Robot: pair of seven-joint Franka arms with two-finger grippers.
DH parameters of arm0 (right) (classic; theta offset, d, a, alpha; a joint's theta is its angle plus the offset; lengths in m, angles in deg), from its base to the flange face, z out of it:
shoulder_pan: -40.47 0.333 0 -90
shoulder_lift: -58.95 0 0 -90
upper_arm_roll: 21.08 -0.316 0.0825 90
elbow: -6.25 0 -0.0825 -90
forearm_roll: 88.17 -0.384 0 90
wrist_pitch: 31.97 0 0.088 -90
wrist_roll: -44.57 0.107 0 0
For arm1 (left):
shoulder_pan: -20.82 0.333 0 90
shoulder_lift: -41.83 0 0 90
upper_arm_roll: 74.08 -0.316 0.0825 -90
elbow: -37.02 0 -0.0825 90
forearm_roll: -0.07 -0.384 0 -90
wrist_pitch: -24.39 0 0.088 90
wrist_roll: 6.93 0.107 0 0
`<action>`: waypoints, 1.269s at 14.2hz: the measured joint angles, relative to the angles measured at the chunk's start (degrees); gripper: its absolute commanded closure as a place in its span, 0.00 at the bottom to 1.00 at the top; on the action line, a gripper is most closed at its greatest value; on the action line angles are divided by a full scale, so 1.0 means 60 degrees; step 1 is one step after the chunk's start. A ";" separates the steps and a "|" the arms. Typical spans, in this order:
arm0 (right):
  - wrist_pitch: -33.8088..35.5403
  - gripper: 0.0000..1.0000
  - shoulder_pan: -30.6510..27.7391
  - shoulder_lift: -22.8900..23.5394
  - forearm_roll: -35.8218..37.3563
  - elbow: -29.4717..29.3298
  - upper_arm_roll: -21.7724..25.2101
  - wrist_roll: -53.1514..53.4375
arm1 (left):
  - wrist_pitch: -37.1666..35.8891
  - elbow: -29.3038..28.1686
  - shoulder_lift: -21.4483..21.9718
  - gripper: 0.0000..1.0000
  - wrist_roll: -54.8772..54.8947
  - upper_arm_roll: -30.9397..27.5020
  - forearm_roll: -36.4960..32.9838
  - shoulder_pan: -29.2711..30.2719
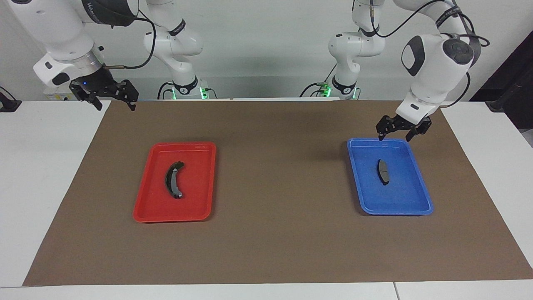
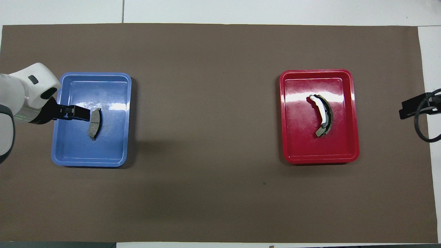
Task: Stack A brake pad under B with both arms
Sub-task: 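Grasp the dark brake pad in the blue tray with the left gripper, then lift the dark pad with the left gripper while the right gripper grasps the silver pad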
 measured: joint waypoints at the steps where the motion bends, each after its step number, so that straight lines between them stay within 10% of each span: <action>1: -0.0008 0.00 0.0000 0.0000 0.0000 -0.0001 -0.0005 0.0000 | 0.0655 -0.0465 -0.0134 0.01 0.0206 -0.0097 0.0000 0.0003; 14: -0.2174 0.00 0.0002 0.0206 -0.0006 0.1365 -0.0148 0.0000 | 0.3940 -0.1801 -0.2095 0.06 0.0736 -0.0421 -0.0002 0.0150; 16: -0.2875 0.00 0.0003 0.0323 -0.0008 0.1925 -0.0166 0.0000 | 0.4043 -0.1853 -0.2158 0.23 0.0735 -0.0440 -0.0002 0.0164; 18: -0.3710 0.00 0.0003 0.0447 -0.0009 0.2563 -0.0176 0.0000 | 0.4055 -0.1840 -0.2109 0.63 0.0733 -0.0439 -0.0002 0.0166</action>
